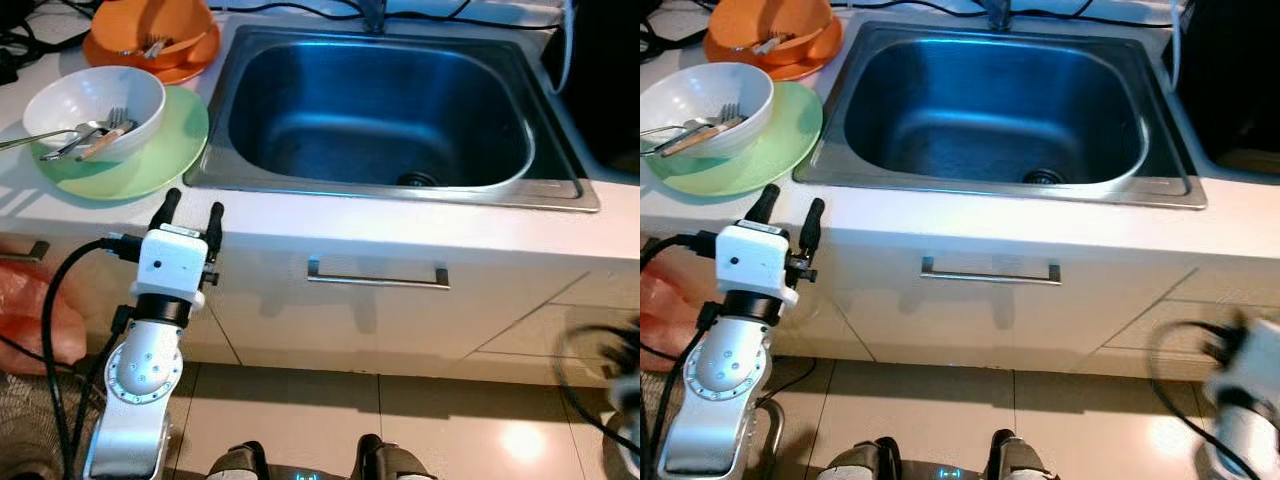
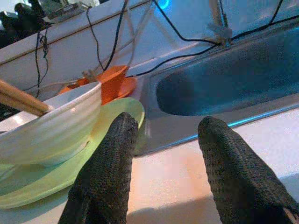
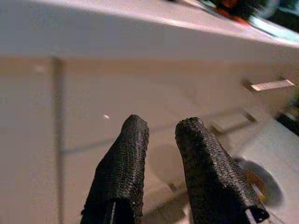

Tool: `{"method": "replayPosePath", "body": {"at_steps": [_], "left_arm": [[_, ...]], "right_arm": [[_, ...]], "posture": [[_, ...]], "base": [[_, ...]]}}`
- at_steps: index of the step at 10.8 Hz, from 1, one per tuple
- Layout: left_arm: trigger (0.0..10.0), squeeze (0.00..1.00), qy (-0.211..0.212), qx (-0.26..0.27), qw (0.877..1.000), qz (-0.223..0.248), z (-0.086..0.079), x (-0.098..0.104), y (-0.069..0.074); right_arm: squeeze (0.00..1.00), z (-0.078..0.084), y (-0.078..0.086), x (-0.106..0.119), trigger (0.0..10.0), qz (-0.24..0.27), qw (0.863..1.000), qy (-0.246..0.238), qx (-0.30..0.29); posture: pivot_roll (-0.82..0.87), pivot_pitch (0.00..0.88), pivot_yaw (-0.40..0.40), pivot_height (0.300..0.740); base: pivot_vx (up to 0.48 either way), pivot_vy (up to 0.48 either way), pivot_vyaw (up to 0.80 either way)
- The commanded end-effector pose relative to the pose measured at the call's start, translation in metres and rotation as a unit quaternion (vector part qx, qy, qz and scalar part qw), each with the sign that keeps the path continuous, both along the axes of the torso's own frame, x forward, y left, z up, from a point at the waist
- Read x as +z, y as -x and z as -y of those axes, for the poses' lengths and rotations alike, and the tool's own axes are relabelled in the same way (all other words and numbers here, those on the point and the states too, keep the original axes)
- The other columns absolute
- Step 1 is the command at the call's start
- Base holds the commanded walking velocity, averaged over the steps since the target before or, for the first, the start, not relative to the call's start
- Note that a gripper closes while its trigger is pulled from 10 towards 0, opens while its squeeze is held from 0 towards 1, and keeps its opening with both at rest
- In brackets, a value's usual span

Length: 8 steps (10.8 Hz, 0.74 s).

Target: Kitchen organization

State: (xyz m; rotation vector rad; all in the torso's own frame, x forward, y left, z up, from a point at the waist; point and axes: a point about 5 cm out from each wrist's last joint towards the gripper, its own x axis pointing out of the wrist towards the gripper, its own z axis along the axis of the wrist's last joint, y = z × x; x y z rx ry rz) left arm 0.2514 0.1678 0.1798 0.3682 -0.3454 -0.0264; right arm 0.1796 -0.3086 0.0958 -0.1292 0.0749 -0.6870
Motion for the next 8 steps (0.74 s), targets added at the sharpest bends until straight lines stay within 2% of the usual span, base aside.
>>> {"method": "replayPosePath", "body": {"at_steps": [1,2,3,4,5,6,7,8], "left_arm": [[10.0,0.0,0.003,-0.004,1.0,-0.009,0.002,-0.003,-0.001],[10.0,0.0,0.003,-0.003,1.0,-0.01,0.002,-0.003,0.0],[10.0,0.0,0.005,0.0,1.0,-0.009,0.002,-0.004,0.0],[10.0,0.0,0.006,-0.001,1.0,-0.009,0.003,-0.004,0.0],[10.0,0.0,0.007,0.002,1.0,-0.008,0.002,-0.004,0.0],[10.0,0.0,0.007,0.002,1.0,-0.008,0.003,-0.004,0.0],[10.0,0.0,0.008,0.003,1.0,-0.007,0.003,-0.004,-0.001],[10.0,0.0,0.009,0.005,1.0,-0.005,0.003,-0.003,-0.001]], "right_arm": [[0.0,0.012,0.013,-0.012,10.0,-0.024,0.998,-0.021,-0.045],[0.0,0.025,0.023,-0.019,10.0,-0.039,0.993,-0.04,-0.104],[0.0,0.056,0.042,-0.011,10.0,-0.047,0.973,-0.019,-0.224],[0.0,0.065,0.046,-0.001,10.0,-0.038,0.966,0.0,-0.256],[0.0,0.073,0.045,0.026,10.0,-0.01,0.957,0.056,-0.285],[0.0,0.076,0.041,0.041,10.0,0.01,0.953,0.086,-0.29],[0.0,0.078,0.034,0.072,10.0,0.053,0.943,0.141,-0.295],[0.0,0.072,0.021,0.108,10.0,0.119,0.933,0.189,-0.282]], "posture": [[-0.07,0.165,-0.008,0.74],[-0.07,0.165,-0.008,0.74],[-0.07,0.163,-0.013,0.74],[-0.07,0.163,-0.013,0.74],[-0.07,0.163,-0.013,0.74],[-0.07,0.16,-0.017,0.74],[-0.07,0.158,-0.019,0.74],[-0.07,0.156,-0.02,0.74]], "base": [[0.0,0.0,0.0],[0.0,0.0,0.0],[0.0,0.0,0.0],[0.0,0.0,0.0],[0.0,0.0,0.0],[0.0,0.0,0.0],[0.0,0.0,0.0],[0.0,0.0,0.0]]}}
